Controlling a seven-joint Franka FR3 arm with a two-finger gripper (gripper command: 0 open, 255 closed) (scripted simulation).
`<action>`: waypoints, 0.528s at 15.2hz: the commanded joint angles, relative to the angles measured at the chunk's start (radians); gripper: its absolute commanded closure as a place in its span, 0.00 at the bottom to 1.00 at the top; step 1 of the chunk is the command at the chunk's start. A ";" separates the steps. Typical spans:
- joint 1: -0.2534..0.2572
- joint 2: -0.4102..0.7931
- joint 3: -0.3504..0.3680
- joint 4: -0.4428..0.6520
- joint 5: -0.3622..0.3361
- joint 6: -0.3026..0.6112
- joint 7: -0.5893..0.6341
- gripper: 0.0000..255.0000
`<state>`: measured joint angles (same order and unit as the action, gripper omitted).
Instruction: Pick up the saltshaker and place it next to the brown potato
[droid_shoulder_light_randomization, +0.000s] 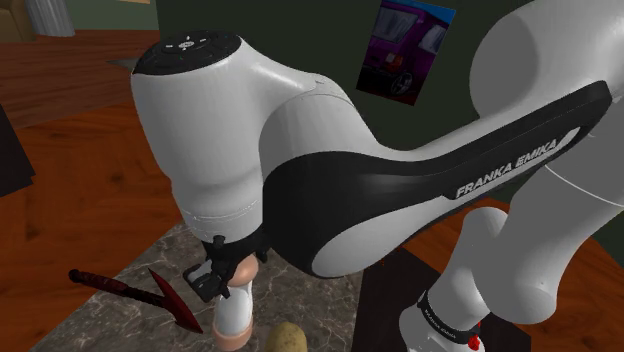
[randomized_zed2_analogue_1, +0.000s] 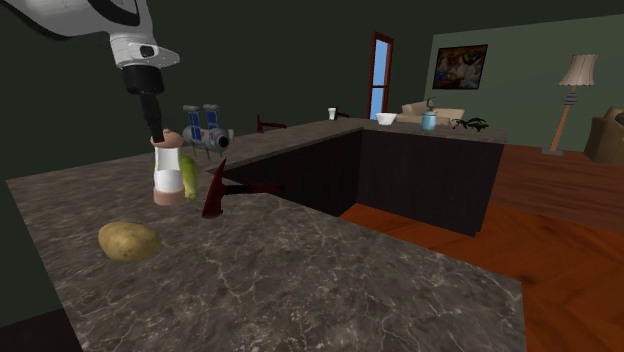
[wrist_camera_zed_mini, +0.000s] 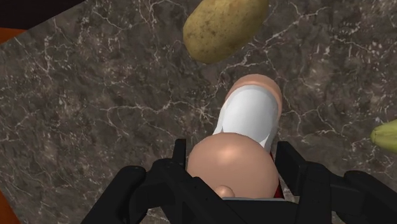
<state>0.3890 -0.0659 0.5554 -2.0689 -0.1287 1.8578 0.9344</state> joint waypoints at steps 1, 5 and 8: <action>0.000 0.010 0.000 -0.019 -0.006 0.027 0.006 1.00; 0.000 0.031 0.003 -0.052 -0.020 0.077 0.023 1.00; 0.000 0.050 0.004 -0.076 -0.033 0.115 0.036 1.00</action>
<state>0.3899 -0.0204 0.5597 -2.1330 -0.1576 1.9571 0.9674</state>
